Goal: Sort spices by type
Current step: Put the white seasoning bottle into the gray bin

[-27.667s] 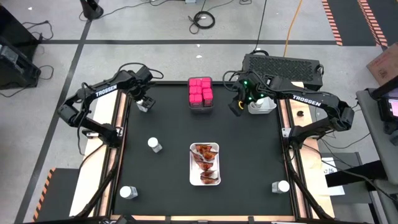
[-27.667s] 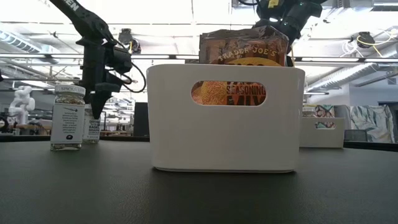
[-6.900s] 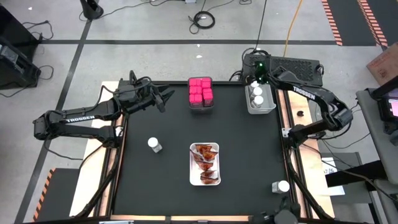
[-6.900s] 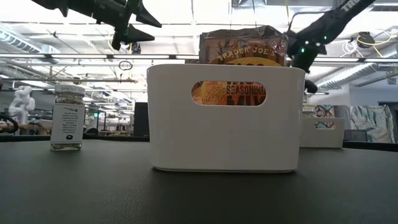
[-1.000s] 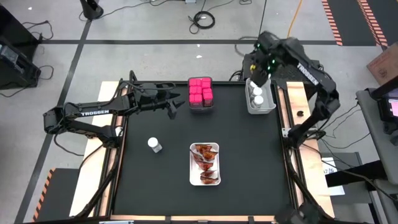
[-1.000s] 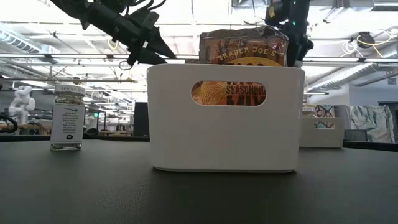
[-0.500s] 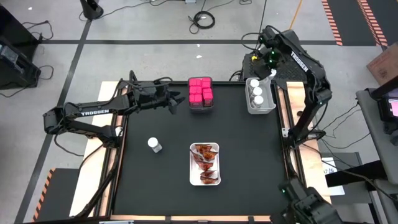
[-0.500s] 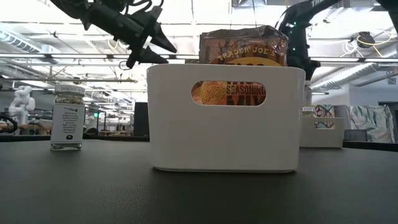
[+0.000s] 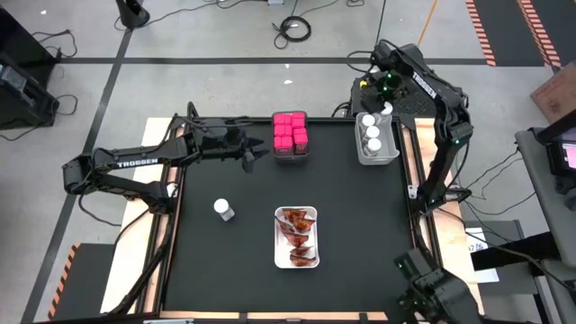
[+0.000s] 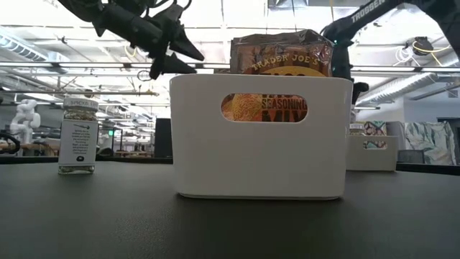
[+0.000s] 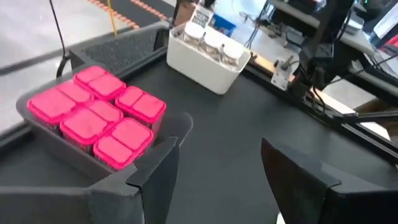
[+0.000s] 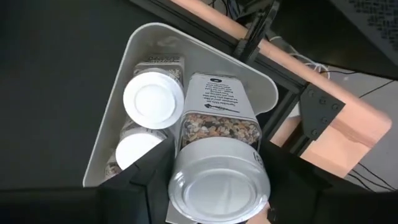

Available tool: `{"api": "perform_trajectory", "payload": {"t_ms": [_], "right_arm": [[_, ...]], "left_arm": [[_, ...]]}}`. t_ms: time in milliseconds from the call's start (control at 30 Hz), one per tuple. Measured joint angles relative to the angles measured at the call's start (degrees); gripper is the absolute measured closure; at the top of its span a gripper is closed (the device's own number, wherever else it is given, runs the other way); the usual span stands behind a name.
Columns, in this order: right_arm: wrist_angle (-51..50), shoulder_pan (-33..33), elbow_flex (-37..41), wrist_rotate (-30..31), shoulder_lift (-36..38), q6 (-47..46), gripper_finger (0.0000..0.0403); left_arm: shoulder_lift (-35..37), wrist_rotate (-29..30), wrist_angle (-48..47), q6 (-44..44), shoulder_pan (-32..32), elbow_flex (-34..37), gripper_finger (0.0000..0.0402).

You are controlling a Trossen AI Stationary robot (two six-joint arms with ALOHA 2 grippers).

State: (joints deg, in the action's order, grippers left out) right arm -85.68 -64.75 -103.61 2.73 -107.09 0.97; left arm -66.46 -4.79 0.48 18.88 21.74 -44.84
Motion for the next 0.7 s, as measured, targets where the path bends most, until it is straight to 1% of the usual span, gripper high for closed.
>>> {"api": "perform_trajectory", "payload": {"t_ms": [167,367,467,700], "right_arm": [[-0.33,-0.05,0.0,-0.11,-1.98,-0.39,0.0205],[0.06,-0.04,0.0,-0.29,-4.51,-0.3,0.0205],[0.07,-0.04,0.0,-1.6,-6.12,0.21,0.0205],[0.06,-0.24,0.0,-1.58,-7.71,2.82,0.0205]], "left_arm": [[0.0,-1.23,-1.45,-0.11,0.09,0.0,0.0171],[0.0,-1.28,-2.33,-0.21,0.04,0.0,0.0171],[0.0,-1.28,-3.16,-0.2,0.04,0.0,0.0171],[0.0,-1.28,-3.22,-0.23,0.04,0.0,0.0171]]}}
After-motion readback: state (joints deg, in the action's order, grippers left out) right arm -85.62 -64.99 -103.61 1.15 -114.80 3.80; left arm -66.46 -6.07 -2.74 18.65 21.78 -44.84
